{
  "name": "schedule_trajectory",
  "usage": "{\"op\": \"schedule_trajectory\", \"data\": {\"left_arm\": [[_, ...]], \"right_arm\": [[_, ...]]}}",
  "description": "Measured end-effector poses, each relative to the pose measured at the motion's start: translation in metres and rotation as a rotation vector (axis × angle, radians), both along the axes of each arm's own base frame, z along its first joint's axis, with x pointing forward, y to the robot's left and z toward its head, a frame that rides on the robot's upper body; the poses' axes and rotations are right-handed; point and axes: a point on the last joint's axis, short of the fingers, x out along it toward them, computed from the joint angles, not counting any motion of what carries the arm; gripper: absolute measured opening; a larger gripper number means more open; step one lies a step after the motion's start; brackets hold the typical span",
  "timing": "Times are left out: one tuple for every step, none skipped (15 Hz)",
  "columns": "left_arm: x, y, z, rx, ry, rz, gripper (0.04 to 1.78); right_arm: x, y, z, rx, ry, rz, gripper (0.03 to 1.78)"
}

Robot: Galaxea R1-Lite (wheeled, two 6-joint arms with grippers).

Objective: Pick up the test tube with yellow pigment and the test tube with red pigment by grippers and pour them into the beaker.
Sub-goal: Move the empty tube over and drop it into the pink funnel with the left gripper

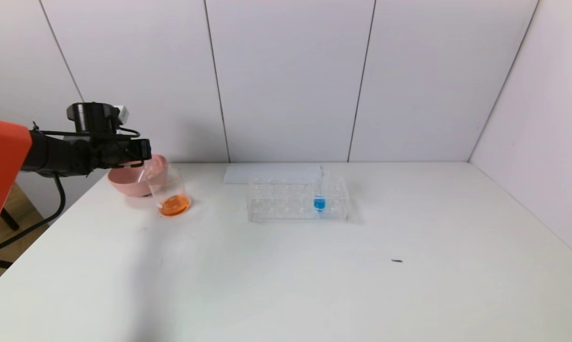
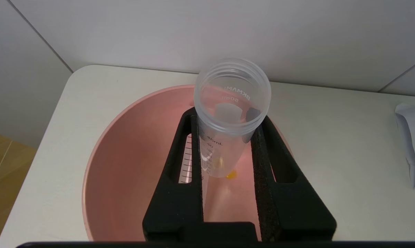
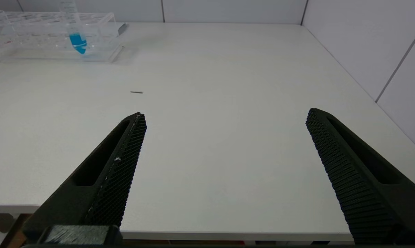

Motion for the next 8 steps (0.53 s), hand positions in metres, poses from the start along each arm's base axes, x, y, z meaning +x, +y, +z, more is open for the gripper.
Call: {"op": "schedule_trajectory", "data": {"left_arm": [[0.0002,0.0003,-0.001,0.001,0.002,-0.001,0.44],[0.0003,0.0011,-0.0025,-0.001,0.006,-0.004,0.44],[0.0002,0.0021,-0.0029,-0.003,0.007,-0.006,0.44],[0.0003,0.0028,-0.0036,-0.005,0.008,-0.006,0.47],[0.0004,0.0028,-0.0038,-0.005,0.008,-0.006,0.51],[0.0004,0.0028,-0.0041,-0.005,0.008,-0.006,0.58],[0.0005,0.0032,-0.0043,-0.006,0.009,-0.005,0.68],[0.0004,0.0036,-0.0043,-0.006,0.009,-0.004,0.81]], "right_arm": [[0.0,0.0,0.0,0.0,0.0,0.0,1.7],[0.0,0.0,0.0,0.0,0.0,0.0,1.7],[0.0,0.0,0.0,0.0,0.0,0.0,1.7],[0.0,0.0,0.0,0.0,0.0,0.0,1.7],[0.0,0.0,0.0,0.0,0.0,0.0,1.7],[0.0,0.0,0.0,0.0,0.0,0.0,1.7],[0.0,0.0,0.0,0.0,0.0,0.0,1.7],[0.0,0.0,0.0,0.0,0.0,0.0,1.7]]}}
